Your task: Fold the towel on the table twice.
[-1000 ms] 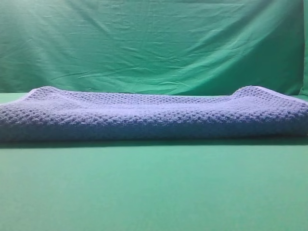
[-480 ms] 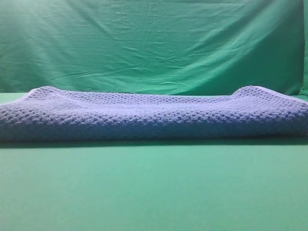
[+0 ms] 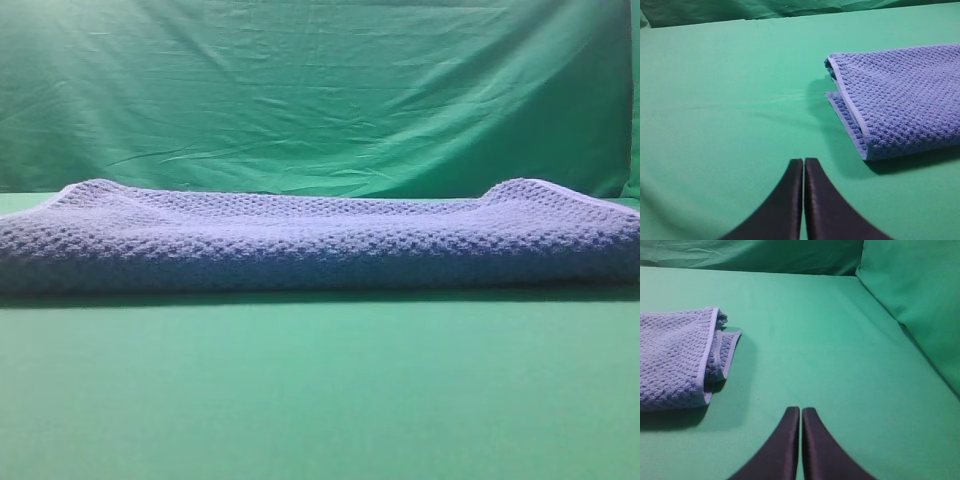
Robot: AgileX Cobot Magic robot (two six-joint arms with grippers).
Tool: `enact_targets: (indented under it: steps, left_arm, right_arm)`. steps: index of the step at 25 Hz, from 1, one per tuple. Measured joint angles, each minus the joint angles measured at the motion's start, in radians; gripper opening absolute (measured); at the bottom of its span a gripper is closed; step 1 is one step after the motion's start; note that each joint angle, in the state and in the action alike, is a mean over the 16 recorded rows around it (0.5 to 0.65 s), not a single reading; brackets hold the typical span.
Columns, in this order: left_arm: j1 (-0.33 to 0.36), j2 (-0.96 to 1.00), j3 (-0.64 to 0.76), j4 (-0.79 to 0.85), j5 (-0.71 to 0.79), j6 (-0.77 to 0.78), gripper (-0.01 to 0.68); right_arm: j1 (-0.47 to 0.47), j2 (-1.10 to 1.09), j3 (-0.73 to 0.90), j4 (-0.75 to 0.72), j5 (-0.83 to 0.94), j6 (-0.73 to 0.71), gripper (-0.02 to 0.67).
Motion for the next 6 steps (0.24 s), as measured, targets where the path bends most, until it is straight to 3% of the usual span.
enact_targets:
  steps: [6]
  left_arm:
    - [0.000, 0.000, 0.000, -0.001, 0.000, 0.001, 0.000]
  right_arm:
    - [0.000, 0.000, 0.000, 0.000, 0.000, 0.000, 0.000]
